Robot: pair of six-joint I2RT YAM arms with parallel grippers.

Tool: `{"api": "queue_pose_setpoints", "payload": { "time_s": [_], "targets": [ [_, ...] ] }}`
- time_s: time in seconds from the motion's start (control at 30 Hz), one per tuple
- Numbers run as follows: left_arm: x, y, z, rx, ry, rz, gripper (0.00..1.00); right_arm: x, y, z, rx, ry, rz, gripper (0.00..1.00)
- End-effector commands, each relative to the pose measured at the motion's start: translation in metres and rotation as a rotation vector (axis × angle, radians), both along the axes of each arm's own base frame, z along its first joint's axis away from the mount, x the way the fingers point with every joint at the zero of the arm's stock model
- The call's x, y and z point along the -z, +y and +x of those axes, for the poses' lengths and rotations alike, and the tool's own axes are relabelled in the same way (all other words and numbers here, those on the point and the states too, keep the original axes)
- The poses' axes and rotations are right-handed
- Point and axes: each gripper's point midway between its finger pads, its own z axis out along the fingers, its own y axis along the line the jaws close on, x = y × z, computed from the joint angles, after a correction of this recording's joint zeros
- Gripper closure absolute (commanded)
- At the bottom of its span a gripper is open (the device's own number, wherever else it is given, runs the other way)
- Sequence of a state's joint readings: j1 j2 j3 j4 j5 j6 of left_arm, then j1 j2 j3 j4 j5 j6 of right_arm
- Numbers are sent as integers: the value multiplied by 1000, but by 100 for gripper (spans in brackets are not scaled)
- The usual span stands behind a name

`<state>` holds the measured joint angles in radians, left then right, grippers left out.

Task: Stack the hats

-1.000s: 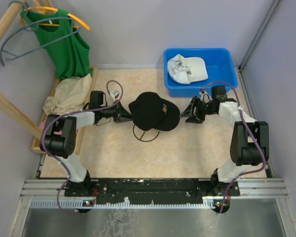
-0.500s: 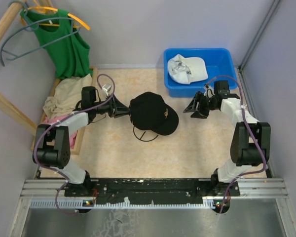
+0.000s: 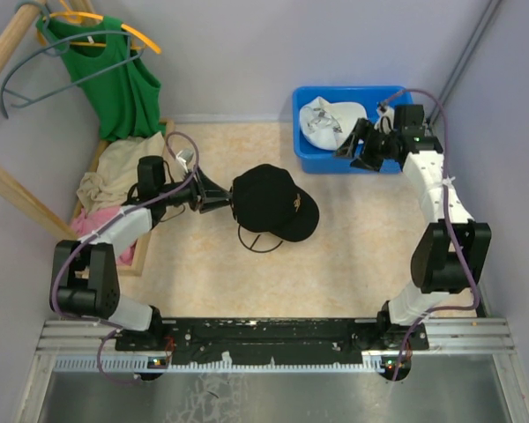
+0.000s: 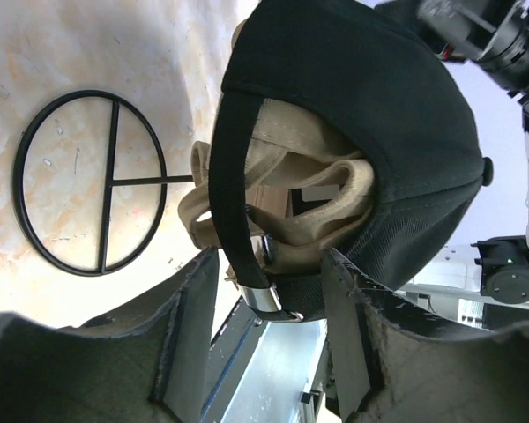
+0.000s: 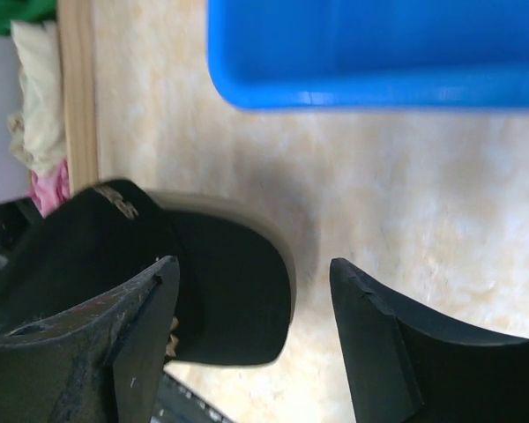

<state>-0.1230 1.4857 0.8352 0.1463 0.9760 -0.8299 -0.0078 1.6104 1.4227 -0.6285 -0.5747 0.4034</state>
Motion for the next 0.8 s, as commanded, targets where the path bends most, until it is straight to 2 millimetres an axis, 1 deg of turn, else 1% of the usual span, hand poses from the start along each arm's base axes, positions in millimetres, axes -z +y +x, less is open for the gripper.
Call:
{"api": "queue_pose_setpoints", "payload": {
  "time_s": [0.0, 0.03, 0.13, 0.17, 0.27, 0.43, 0.53, 0.6, 0.63, 0.67, 0.77],
  "targets": [
    [-11, 7, -3, -15, -40, 7, 42, -30, -13, 46, 49, -120, -61, 27],
    [-11, 8, -3, -21, -40, 11, 41, -34, -15, 55, 59, -134, -66, 23],
    [-9, 14, 0, -43, -43, 40, 38, -38, -22, 85, 97, -170, -95, 5],
    [-9, 17, 2, -56, -47, 54, 36, -39, -23, 95, 109, -180, -103, 1],
    [-10, 23, 8, -89, -62, 83, 33, -32, -29, 125, 152, -173, -121, 1],
    [-15, 26, 17, -114, -82, 105, 30, -13, -24, 172, 178, -176, -129, 1],
    [-25, 28, 25, -130, -122, 113, 29, -2, -20, 196, 190, -188, -144, 1],
    [-33, 29, 30, -145, -158, 122, 29, 7, -20, 210, 209, -186, -157, 1],
    [-36, 30, 33, -155, -169, 127, 28, 21, -21, 217, 219, -166, -166, 1],
    [-38, 31, 36, -164, -180, 132, 28, 20, -21, 224, 229, -172, -162, 1],
    [-43, 33, 43, -171, -187, 133, 27, 40, -17, 236, 236, -146, -151, 1]
  ]
}}
